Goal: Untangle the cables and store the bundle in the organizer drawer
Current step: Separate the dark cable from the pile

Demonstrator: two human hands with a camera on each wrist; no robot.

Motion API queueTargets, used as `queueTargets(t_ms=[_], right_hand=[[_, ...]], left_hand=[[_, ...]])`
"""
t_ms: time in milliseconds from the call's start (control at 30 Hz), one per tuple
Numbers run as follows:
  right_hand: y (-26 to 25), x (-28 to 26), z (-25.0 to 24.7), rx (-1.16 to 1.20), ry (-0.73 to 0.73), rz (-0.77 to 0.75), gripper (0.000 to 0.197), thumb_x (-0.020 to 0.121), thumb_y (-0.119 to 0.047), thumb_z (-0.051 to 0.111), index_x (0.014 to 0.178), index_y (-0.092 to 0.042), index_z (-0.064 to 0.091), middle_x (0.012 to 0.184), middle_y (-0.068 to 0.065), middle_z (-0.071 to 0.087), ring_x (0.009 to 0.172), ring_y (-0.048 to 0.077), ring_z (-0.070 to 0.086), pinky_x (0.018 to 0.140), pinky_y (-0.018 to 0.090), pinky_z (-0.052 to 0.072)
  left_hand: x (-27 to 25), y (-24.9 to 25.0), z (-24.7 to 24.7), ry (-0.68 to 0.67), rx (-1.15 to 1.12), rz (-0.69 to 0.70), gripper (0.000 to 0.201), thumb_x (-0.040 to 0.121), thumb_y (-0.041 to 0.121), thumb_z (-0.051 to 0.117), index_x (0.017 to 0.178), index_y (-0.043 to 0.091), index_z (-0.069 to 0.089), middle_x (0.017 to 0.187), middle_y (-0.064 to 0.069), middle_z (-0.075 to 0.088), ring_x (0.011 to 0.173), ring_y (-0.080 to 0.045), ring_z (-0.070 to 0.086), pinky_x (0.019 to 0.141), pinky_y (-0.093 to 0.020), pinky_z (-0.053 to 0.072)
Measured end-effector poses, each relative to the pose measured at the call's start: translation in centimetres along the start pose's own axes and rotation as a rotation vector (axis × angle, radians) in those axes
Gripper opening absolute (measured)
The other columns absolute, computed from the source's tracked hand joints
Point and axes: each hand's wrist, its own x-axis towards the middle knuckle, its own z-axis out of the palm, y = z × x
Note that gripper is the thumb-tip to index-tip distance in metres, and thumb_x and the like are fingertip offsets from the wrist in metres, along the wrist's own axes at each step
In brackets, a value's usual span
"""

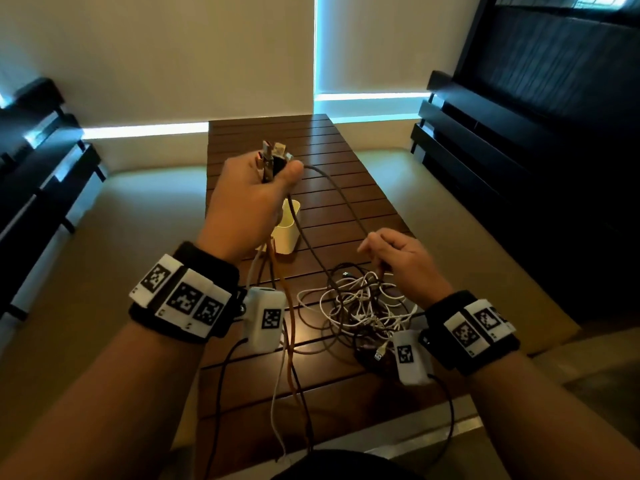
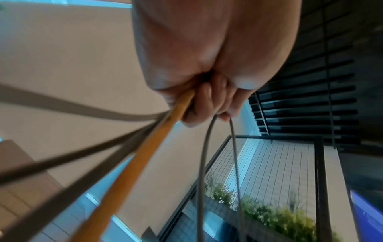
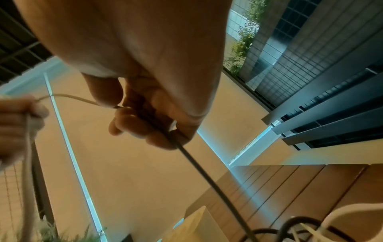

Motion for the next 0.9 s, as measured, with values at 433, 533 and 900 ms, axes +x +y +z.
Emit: queueTargets(t_ms=[433,533,900], right_hand=[[-7.5,-3.6,-1.0,0.144,-0.020,-0.004,0.027,0.102,-0.025,0.048,0.087,-0.012,0.066,0.060,0.003,0.054,0.051,0.022,0.052,0.048,0.028,0.046],[-6.7,-5.6,0.3,0.153,-0.112,0.065,0.026,0.101,-0.024,0.051,0.088,-0.010,0.069,0.064,0.003,0.063,0.058,0.022,0.064,0.057,0.031,0.055],[-6.1,-8.5,-4.0,-0.277,-0.051,0.171,0.043,0.080,-0.072,0.052,0.108,-0.042,0.065,0.096,-0.017,0.070,0.085,-0.007,0.066,0.071,0.020,0.049]], left_hand=[[-1.3,-1.5,1.1,-0.168,0.028,-0.124,0.033,0.099,0.029,0.058,0.082,0.001,0.056,0.052,0.009,0.037,0.045,-0.013,0.034,0.052,-0.033,0.035],[-1.5,-1.2,1.4,-0.187,-0.041,-0.164,0.024,0.101,0.022,0.057,0.086,0.004,0.057,0.051,0.008,0.036,0.042,-0.011,0.032,0.046,-0.027,0.033],[-4.8,0.4,3.6,-0.780,-0.119,-0.356,0.026,0.099,0.018,0.058,0.074,0.012,0.052,0.054,0.003,0.036,0.045,-0.011,0.030,0.043,-0.022,0.028]])
